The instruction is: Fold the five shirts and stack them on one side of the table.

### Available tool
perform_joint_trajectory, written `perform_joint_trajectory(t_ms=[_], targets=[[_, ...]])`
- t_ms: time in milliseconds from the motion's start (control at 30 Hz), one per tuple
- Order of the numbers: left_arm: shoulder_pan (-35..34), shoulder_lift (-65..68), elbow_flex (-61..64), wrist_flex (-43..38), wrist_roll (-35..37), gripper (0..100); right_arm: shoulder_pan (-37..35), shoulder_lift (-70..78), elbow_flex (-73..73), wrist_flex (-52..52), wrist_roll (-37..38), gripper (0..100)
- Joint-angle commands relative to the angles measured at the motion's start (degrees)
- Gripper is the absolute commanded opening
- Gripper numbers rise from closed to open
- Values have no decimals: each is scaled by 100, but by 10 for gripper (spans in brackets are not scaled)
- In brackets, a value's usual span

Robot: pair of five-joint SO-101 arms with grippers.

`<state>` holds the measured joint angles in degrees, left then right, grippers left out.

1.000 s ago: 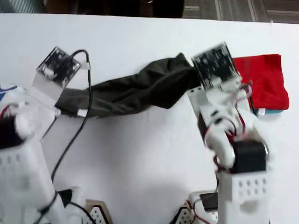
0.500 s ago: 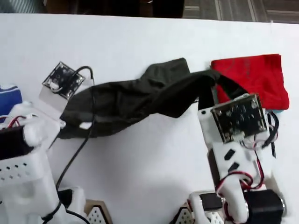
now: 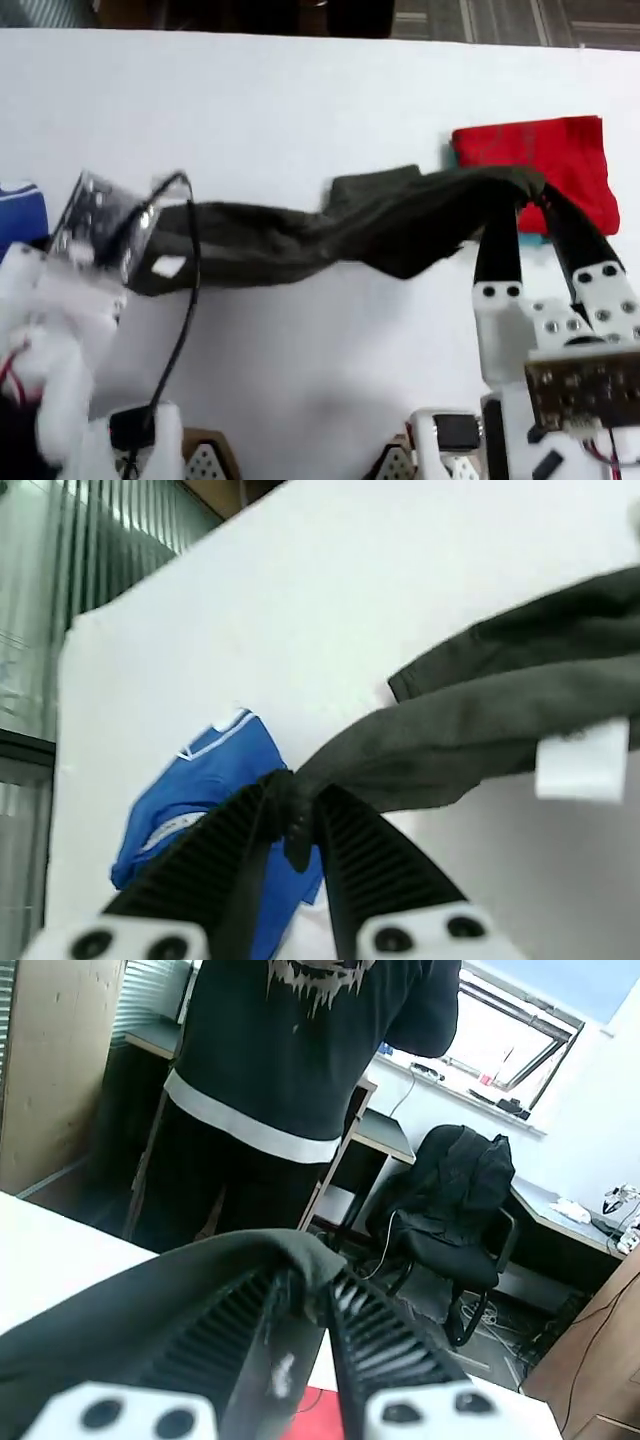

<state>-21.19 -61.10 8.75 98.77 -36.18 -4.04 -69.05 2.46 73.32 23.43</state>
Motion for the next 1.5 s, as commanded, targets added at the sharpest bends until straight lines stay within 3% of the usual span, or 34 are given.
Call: perform_joint_trajectory(t_ms=[0,300,633,1100,1467], targets=[[35,-387,-251,53,53,24,40,-75,-316,233,9,19],[62,-624,215,-431,484,24,92,295,-835,-690,35,19],[35,-536,558,-1143,492,24,92,1437,-2110,-769,53,19],[53,-536,-1446,35,782,24,48,1604,-3701,558,-158,19],[35,-527,-2167,316,782,24,48,1640,-4018,629,-536,19]])
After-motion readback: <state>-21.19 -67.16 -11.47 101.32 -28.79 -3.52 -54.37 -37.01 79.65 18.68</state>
